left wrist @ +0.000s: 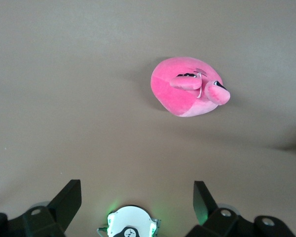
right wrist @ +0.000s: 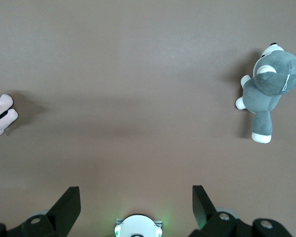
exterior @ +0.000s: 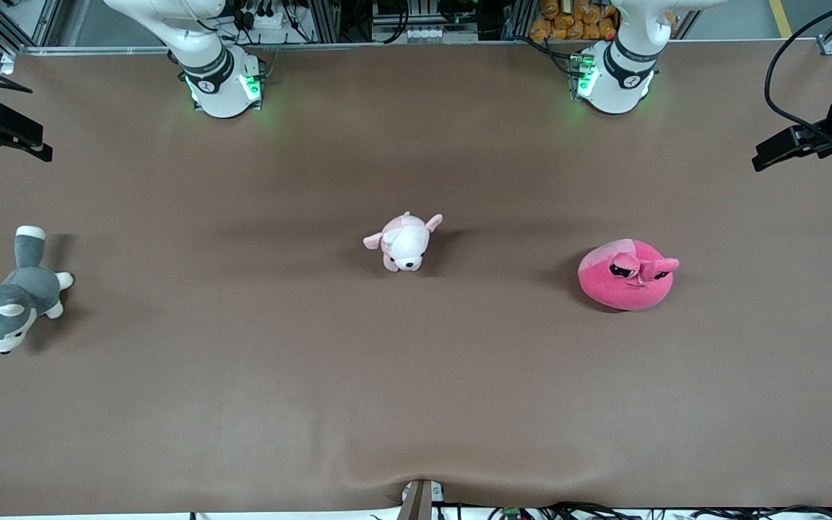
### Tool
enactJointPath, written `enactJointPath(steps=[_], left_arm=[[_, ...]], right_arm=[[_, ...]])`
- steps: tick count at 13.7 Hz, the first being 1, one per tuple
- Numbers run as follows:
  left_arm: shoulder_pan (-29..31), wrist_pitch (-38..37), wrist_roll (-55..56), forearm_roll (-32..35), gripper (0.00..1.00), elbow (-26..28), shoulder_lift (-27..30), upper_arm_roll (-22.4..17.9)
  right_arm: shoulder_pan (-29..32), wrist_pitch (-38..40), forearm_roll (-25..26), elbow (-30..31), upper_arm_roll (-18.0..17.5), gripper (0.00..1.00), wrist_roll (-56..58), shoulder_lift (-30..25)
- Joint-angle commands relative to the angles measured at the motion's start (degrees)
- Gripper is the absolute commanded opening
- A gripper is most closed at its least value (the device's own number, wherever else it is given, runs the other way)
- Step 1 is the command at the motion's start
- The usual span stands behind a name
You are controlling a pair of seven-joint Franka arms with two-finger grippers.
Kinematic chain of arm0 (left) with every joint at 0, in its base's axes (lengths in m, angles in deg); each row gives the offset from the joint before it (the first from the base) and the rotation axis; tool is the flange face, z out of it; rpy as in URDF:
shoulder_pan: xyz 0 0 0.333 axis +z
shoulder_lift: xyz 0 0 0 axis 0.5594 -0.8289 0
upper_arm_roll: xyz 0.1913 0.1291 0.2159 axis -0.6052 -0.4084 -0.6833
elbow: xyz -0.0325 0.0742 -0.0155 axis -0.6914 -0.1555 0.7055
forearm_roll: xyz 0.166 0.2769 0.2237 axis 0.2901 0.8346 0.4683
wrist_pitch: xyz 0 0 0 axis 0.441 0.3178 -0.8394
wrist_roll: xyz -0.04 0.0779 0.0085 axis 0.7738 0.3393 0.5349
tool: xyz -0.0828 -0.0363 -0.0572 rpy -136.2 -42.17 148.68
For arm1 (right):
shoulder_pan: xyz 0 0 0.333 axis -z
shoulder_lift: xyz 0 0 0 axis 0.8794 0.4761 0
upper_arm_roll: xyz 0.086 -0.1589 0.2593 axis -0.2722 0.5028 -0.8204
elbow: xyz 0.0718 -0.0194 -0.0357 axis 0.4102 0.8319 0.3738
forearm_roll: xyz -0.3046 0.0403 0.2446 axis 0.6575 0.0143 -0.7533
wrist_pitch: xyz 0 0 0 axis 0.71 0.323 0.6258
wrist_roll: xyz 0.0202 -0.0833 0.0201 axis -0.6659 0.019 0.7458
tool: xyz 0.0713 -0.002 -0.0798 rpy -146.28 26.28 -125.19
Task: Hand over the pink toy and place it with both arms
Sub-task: 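Move the left gripper down toward the pink plush toy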
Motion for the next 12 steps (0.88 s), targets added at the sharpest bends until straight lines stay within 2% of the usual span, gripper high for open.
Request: enactJointPath(steps=[1, 2, 3, 5, 6, 8, 9, 12], left_arm=[[-0.1, 0.4, 6.5, 0.4, 1.00, -0.7, -1.1, 0.4], [-0.6, 0.4, 11.6, 0.4, 1.00, -0.7, -1.5, 0.6], [-0.9, 0.4, 16.3, 0.3, 1.00, -0.8, -1.8, 0.9], [-1.2, 0.5, 21.5, 0.2, 1.00, -0.7, -2.0, 1.3], [-1.1, 1.2, 24.3, 0.2, 1.00, -0.7, -2.2, 2.2], [-1.0, 2.4, 31.4, 0.2, 1.00, 0.0, -2.4, 3.3], [-0.9, 4.3, 35.3, 0.2, 1.00, 1.3, -2.1, 4.3], [-0.8, 5.9, 45.4, 0.0, 1.00, 2.0, -1.8, 6.8]], right_arm=[[-0.3, 1.6, 0.7, -2.2, 0.0, 1.00, 0.4, 1.2], [-0.3, 1.9, 0.5, -3.9, 0.1, 1.00, 0.3, 1.5], [-0.1, 1.6, -0.2, -1.9, 0.1, 1.00, 0.1, 1.1], [-0.7, 2.3, 0.4, -3.6, 0.0, 1.00, 0.1, 1.5], [-0.4, 1.5, -0.2, -1.7, 0.0, 1.00, 0.0, 1.0], [-0.8, 1.9, 0.6, -3.9, 0.1, 1.00, 0.0, 1.6], [-0.5, 1.2, -0.3, -1.8, 0.0, 1.00, 0.1, 1.1], [-0.8, 1.6, -0.1, -3.6, 0.1, 1.00, 0.3, 1.7]])
